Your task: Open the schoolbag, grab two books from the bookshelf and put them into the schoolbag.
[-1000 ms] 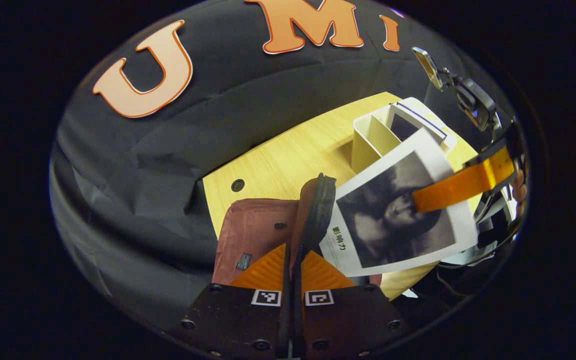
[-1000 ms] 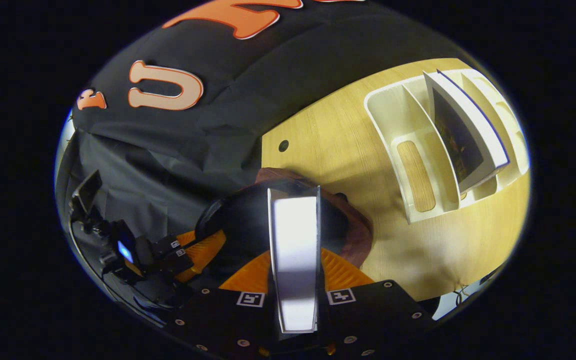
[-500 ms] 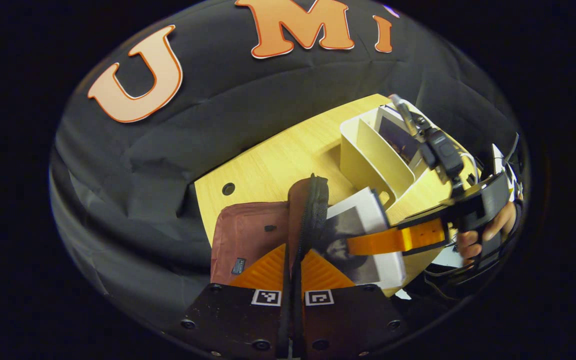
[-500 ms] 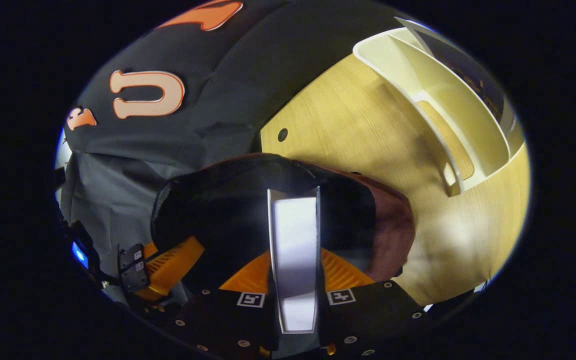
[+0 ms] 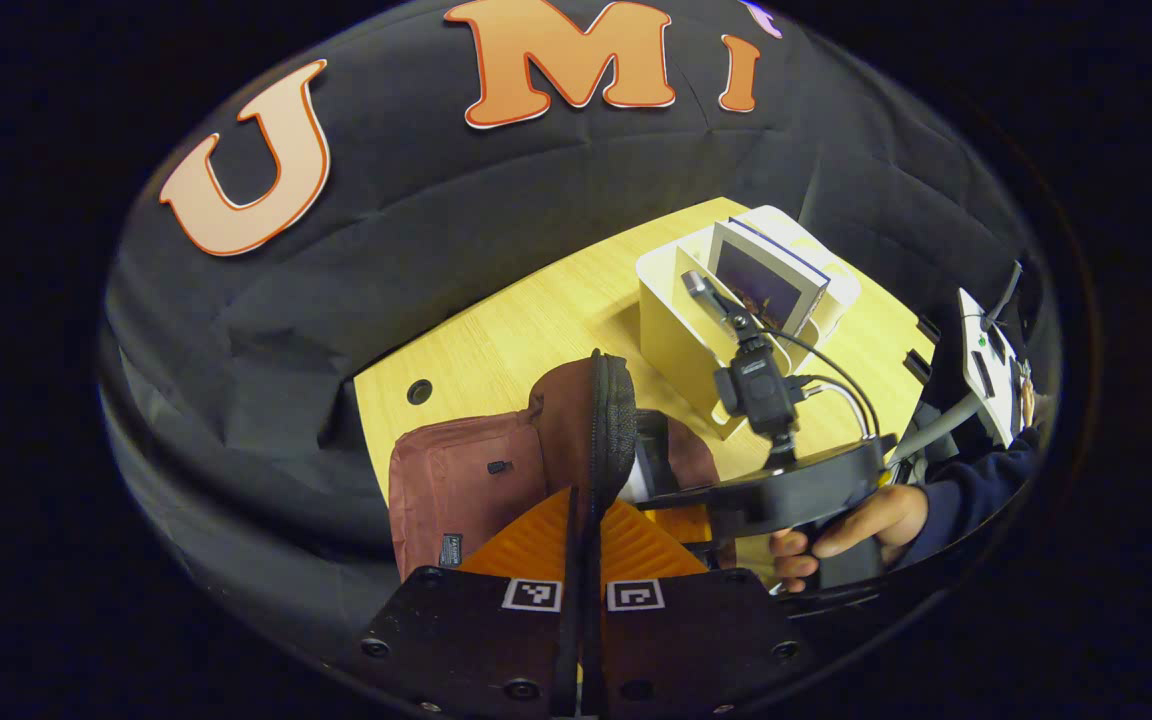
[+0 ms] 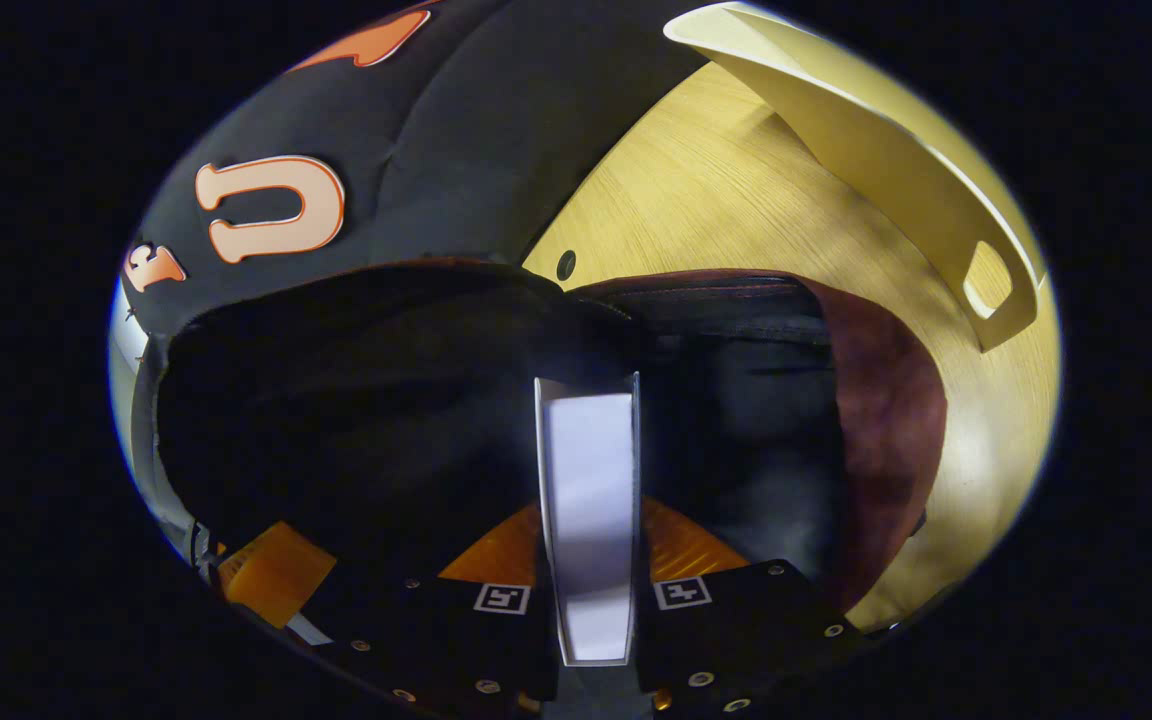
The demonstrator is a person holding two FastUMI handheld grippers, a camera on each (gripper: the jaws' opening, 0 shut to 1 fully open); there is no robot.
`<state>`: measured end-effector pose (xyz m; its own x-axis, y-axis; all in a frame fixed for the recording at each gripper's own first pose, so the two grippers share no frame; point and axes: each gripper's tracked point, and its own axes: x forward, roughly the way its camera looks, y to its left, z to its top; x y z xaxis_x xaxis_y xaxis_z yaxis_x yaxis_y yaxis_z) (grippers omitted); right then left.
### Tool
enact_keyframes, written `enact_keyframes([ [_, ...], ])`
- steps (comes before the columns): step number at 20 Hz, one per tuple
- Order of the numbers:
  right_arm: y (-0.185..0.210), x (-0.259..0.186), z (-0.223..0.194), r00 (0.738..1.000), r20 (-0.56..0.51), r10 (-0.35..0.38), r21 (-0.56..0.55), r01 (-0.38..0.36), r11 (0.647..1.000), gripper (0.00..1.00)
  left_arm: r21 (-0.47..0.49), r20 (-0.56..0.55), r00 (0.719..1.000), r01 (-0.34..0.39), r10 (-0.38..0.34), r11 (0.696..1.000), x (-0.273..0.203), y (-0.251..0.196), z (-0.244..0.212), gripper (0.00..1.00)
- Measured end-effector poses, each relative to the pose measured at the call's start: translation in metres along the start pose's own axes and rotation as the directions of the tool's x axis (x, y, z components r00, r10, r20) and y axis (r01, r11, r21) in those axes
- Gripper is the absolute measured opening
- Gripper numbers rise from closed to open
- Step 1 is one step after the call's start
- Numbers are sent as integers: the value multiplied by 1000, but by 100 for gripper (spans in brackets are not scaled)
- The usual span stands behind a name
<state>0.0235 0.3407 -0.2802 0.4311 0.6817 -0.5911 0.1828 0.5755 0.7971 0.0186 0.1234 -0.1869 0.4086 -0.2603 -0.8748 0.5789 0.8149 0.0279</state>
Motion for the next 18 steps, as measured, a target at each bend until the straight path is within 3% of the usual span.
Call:
enact_keyframes([
  [5,5,18,-1,1000,15,19,12,-19,1000,35,-13,-4,1000,-20,20,1000,5,8,-5,2],
  [7,4,14,-1,1000,14,-10,-18,10,1000,38,-31,-2,1000,-21,21,999,5,13,-6,2],
  [8,1,9,1,999,11,-36,-36,37,999,26,-44,-5,1000,-25,25,999,7,16,-5,2],
  [12,-13,-17,4,995,-6,-102,-106,101,989,95,-79,-3,1000,-17,17,997,10,20,-9,3],
  [18,-27,-72,23,979,53,-196,-289,203,936,97,-55,-1,1000,-14,14,998,16,11,-10,2],
])
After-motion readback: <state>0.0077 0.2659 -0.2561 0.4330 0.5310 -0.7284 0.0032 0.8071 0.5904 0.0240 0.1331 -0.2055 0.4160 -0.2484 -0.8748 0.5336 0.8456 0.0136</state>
